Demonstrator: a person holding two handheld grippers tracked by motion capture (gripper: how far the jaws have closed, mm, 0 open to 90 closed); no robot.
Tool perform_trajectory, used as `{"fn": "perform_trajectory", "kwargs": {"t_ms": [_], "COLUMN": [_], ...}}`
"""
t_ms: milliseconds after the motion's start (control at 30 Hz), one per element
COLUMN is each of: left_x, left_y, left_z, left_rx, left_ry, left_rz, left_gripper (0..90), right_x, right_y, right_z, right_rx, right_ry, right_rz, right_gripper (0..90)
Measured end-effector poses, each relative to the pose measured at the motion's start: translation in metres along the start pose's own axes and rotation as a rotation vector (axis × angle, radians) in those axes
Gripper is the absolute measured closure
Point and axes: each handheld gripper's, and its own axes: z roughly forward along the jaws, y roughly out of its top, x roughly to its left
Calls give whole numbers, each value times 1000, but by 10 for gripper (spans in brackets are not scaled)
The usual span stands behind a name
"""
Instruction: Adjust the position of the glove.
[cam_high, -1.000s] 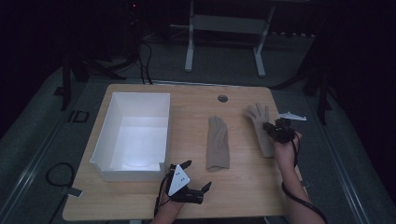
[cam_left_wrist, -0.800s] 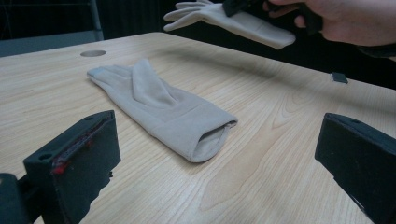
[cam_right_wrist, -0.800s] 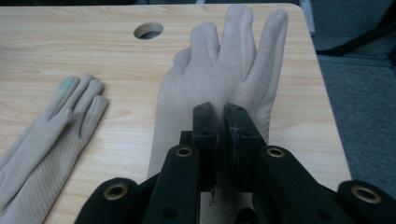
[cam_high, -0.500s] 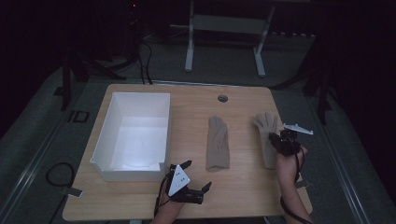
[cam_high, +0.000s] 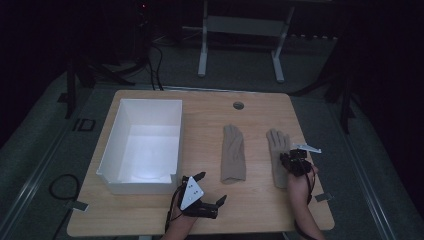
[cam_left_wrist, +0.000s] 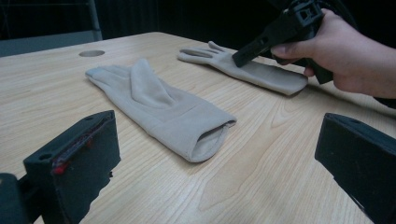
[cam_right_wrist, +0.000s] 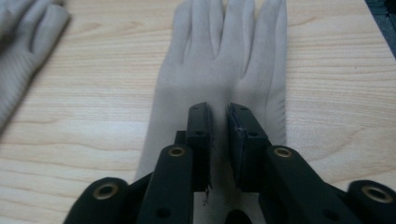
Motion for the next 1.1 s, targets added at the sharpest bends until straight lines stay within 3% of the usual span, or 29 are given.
{"fn": "perform_trajectory", "kwargs": {"t_ms": [200,367,500,567,667,767,833,933,1100], "left_x": [0,0,0,0,0,0,0,0,0], "left_y": [0,0,0,0,0,0,0,0,0], "left_z": [0,0,0,0,0,0,0,1,0], "left_rx": [1,3,4,3,2,4,5,5,6], "left_ry": [-1,-1,-1,-1,0,1,1,0,-2], "left_rz": [2,1,1,2,-1,2,-1,-2,-2], "left_gripper": [3,3,3,3,3,3,3,3,3], "right_x": [-1,-4,-12,-18,-29,-38,-42,-45,-41], "right_y": [-3,3,12,16,21,24,26,26,19], "right_z": [3,1,-5,-8,-12,-12,-11,-6,3], "right_rx": [-13,10,11,3,-15,-3,13,36,23], "right_ry": [8,12,72,133,195,236,237,233,262], "right_rz": [-2,-48,-114,-146,-229,-283,-312,-314,-292], "right_gripper": [744,687,641,622,619,607,586,581,582]}}
